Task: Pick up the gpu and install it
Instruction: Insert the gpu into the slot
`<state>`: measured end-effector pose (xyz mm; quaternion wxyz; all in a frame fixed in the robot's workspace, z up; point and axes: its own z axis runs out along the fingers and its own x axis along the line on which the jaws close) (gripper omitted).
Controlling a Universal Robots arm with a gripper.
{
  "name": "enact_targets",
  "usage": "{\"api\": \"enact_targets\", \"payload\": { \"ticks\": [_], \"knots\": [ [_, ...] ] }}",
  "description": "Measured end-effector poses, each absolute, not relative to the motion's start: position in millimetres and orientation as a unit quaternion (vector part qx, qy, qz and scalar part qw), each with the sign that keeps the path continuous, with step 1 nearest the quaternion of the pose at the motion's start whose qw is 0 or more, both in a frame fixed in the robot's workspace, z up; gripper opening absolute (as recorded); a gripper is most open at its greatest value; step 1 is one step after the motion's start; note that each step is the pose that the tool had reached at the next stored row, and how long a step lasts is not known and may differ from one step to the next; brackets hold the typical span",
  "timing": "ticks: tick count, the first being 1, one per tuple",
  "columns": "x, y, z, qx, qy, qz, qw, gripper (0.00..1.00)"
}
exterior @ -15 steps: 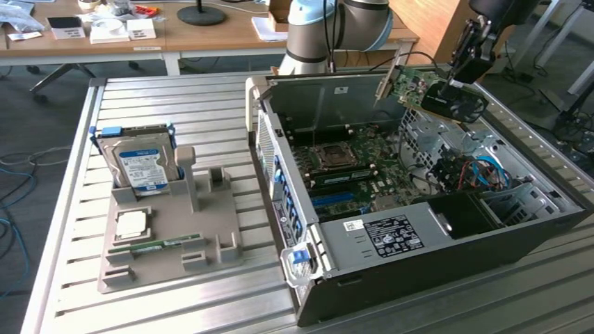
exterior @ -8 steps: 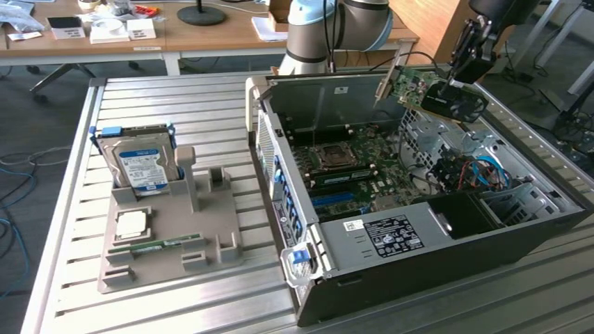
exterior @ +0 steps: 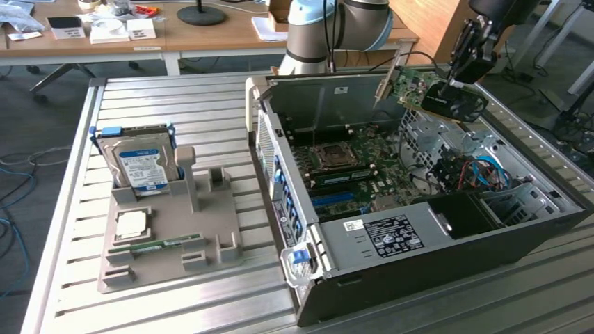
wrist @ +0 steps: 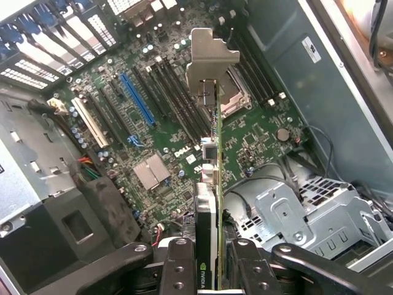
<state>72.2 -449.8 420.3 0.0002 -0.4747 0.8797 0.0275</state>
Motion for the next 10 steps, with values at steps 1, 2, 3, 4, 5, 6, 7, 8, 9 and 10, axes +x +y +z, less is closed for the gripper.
{"api": "enact_targets", "payload": {
  "ticks": [1, 2, 3, 4, 5, 6, 7, 8, 9, 10],
  "knots": [
    [72.2, -449.8, 420.4, -0.476, 0.879, 0.027, 0.000, 0.27],
    [72.2, -449.8, 420.3, -0.477, 0.879, 0.027, 0.000, 0.27],
    [72.2, -449.8, 420.3, -0.479, 0.878, 0.027, 0.000, 0.27],
    [72.2, -449.8, 420.3, -0.480, 0.877, 0.028, 0.000, 0.27],
    [72.2, -449.8, 420.3, -0.482, 0.875, 0.027, 0.000, 0.27],
    [72.2, -449.8, 420.3, -0.485, 0.874, 0.027, 0.000, 0.27],
    [72.2, -449.8, 420.3, -0.486, 0.873, 0.027, 0.000, 0.27],
    [72.2, -449.8, 420.3, -0.488, 0.872, 0.027, 0.000, 0.27],
    [72.2, -449.8, 420.3, -0.490, 0.872, 0.027, 0.000, 0.27],
    [72.2, -449.8, 420.3, -0.491, 0.871, 0.027, 0.000, 0.27]
  ]
}}
